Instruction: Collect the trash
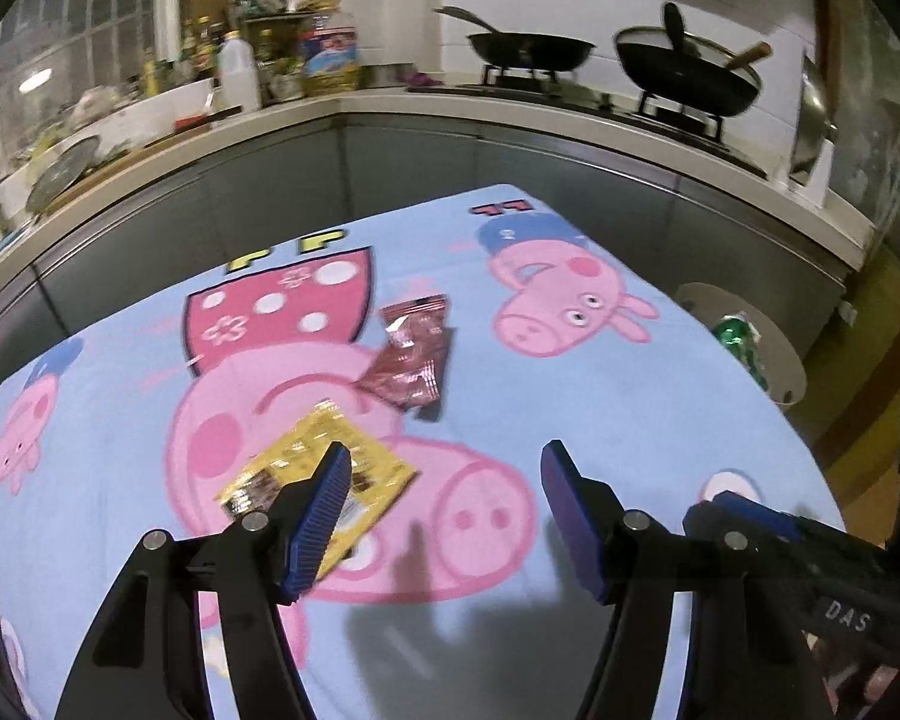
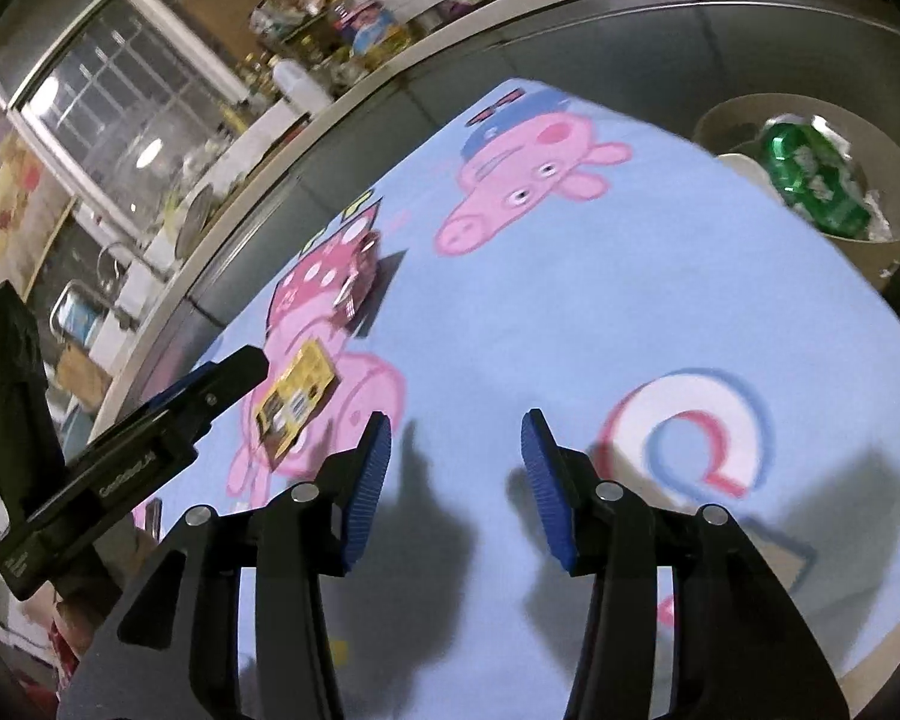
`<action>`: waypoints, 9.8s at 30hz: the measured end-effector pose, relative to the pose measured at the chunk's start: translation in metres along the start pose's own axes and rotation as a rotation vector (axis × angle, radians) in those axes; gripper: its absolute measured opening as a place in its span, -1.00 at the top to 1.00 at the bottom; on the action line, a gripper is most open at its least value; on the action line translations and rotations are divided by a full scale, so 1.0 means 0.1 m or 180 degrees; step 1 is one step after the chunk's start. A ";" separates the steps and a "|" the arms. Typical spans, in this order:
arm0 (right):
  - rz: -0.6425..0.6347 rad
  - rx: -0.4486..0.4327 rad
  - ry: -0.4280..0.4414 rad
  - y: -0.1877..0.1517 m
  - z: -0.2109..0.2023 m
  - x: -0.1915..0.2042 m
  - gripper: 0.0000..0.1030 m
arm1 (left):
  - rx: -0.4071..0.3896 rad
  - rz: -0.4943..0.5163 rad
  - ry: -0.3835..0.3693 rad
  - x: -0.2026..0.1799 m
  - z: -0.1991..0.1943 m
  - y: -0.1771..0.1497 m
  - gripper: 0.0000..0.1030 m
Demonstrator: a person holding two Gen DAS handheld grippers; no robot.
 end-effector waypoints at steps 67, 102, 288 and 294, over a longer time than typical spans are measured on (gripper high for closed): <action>-0.0633 0.0325 -0.0460 -1.04 0.24 0.80 -0.89 | 0.0310 -0.0498 0.0566 1.55 -0.13 -1.14 -0.93; -0.0889 0.0288 0.0389 0.02 0.82 0.85 0.65 | 0.0677 -0.1464 -0.1024 1.46 0.33 -0.40 -0.59; 0.0392 -0.0881 -0.0540 -0.34 -1.53 -0.19 -0.89 | -0.0420 0.0749 0.0242 -0.77 -0.81 0.32 -0.93; 0.0370 -0.0947 -0.0661 -0.36 -1.57 -0.20 -0.89 | -0.0457 0.0781 0.0254 -0.82 -0.85 0.33 -0.93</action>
Point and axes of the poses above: each gripper's, at about its wrist camera, not at the fingertips, and z roughly the way its jaws point, x to its left, y to its top, the point moved 2 cm from there along z, roughly the way its jaws point, and after that the axes turned 5 degrees about -y, right-handed, at the moved point
